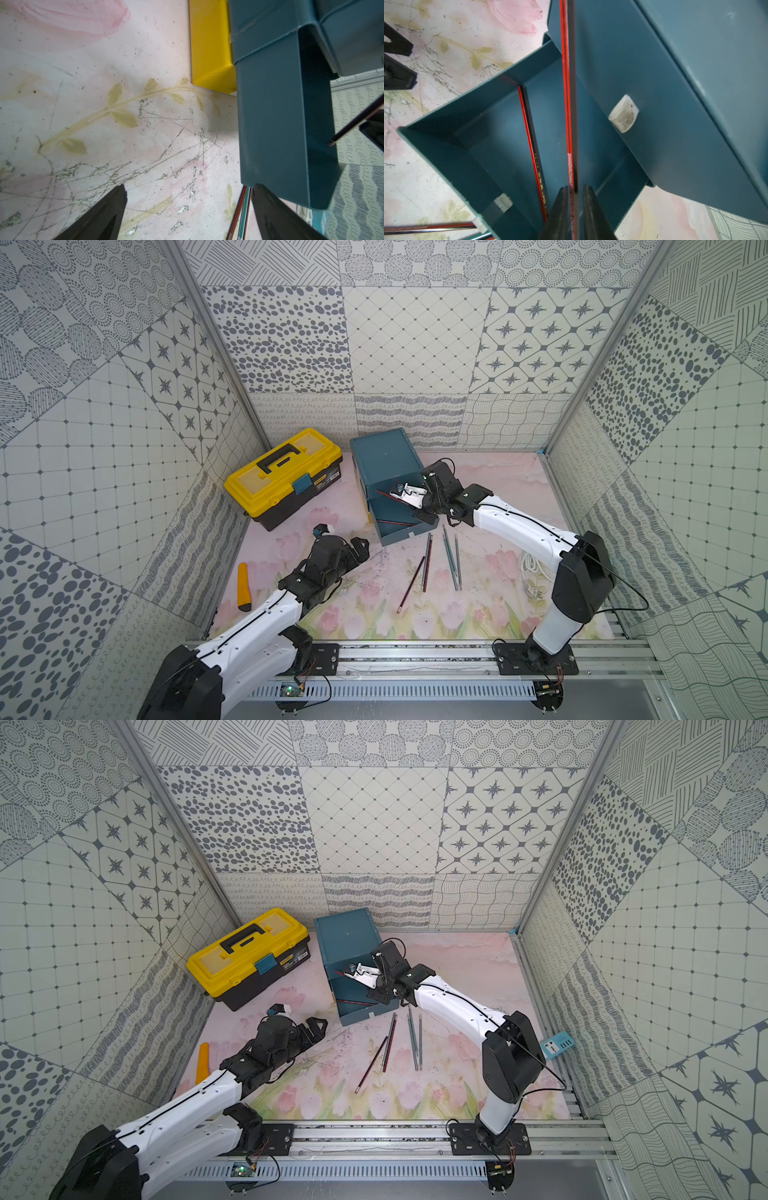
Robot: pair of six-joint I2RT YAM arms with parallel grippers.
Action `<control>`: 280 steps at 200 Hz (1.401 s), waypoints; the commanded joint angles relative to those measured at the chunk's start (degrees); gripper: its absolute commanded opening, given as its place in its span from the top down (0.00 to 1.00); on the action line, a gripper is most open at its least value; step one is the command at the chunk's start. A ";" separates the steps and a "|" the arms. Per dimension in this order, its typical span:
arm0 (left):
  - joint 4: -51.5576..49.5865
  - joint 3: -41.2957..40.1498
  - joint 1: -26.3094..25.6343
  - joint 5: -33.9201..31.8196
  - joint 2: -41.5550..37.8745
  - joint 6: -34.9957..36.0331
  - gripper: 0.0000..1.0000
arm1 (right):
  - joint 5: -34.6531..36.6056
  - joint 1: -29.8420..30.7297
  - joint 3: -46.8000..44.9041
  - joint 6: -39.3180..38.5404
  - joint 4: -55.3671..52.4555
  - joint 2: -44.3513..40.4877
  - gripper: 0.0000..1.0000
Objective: Please place the pencils in the drawer according to their color
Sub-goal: Place the pencil in the drawer.
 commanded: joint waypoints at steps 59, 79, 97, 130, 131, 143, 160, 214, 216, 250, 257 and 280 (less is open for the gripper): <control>3.63 1.17 0.35 0.79 0.36 -0.32 0.01 | 2.01 0.65 1.13 2.43 0.89 -0.05 0.68; 3.56 1.18 0.30 0.79 0.17 -0.18 0.01 | 2.93 0.75 1.39 5.40 1.43 -0.66 0.71; 3.48 1.17 0.31 0.91 0.10 0.09 0.01 | 4.43 0.87 1.26 8.91 2.04 -1.49 0.74; 1.76 2.04 0.37 2.23 -0.84 2.69 0.01 | 8.79 0.83 -0.43 16.14 3.56 -4.32 0.74; 1.59 2.07 0.33 2.30 -0.90 2.78 0.01 | 8.89 0.83 -0.53 16.30 3.61 -4.43 0.74; 0.67 2.63 0.24 3.31 -1.37 4.17 0.01 | 10.40 0.82 -1.84 18.57 4.34 -5.94 0.70; -0.59 3.42 0.23 5.43 -1.95 6.26 0.01 | 12.20 0.82 -4.16 21.19 5.13 -8.62 0.64; -9.10 7.82 -5.55 4.46 -3.15 11.56 0.08 | 21.06 -0.49 -12.46 32.19 7.15 -19.26 0.45; -9.52 8.08 -5.94 4.19 -3.22 11.68 0.09 | 21.28 -0.67 -12.77 32.58 7.16 -19.74 0.44; -16.55 11.08 -12.84 1.44 -4.21 13.42 0.20 | 24.49 -5.04 -18.08 42.38 6.54 -26.18 0.26; -18.38 11.82 -14.16 0.55 -4.17 13.47 0.21 | 24.88 -6.20 -19.18 44.59 6.08 -27.44 0.22; -22.98 14.37 -19.13 -2.35 -2.76 13.43 0.24 | 24.52 -10.35 -22.83 50.31 5.45 -31.77 0.01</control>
